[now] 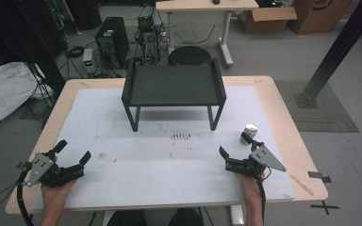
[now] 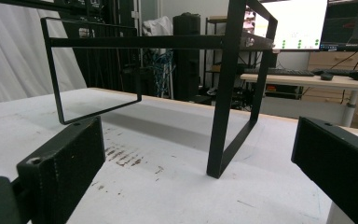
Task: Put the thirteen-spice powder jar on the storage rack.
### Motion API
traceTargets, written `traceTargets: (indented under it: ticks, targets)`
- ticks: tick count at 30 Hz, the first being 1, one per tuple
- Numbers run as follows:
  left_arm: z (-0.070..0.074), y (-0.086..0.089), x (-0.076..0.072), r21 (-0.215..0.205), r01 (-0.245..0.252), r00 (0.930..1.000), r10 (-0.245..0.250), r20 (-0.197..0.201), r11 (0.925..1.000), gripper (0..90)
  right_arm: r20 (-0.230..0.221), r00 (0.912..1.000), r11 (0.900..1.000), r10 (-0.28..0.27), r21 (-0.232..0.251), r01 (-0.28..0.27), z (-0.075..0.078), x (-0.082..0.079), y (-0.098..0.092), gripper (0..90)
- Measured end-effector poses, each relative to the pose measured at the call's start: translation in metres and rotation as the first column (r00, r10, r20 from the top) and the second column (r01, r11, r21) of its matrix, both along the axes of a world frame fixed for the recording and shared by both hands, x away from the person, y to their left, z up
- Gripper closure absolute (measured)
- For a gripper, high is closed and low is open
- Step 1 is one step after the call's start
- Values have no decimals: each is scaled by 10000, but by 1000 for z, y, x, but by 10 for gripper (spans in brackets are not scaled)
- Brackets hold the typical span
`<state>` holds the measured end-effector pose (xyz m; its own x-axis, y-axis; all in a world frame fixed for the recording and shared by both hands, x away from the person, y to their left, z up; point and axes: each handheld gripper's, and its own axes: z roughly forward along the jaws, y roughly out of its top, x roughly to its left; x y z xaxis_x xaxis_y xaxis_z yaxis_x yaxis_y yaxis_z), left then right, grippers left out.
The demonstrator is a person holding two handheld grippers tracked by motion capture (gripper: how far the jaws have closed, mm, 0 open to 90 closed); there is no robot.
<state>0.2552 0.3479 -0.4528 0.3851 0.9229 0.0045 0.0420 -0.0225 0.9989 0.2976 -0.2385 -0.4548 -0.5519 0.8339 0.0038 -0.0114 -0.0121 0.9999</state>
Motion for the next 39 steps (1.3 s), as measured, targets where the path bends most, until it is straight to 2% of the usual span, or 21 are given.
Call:
traceTargets:
  ticks: [27, 39]
  targets:
    - [0, 0, 0, -57, -2, 10000, 2, -9, 10000, 12, -27, 10000, 10000, -82, -52, 82, 0, 0, 1, 26]
    - [0, 0, 0, -78, -4, 10000, 4, 2, 10000, 12, -127, 9979, 9980, -634, -22, 633, 1, -1, 2, 27]
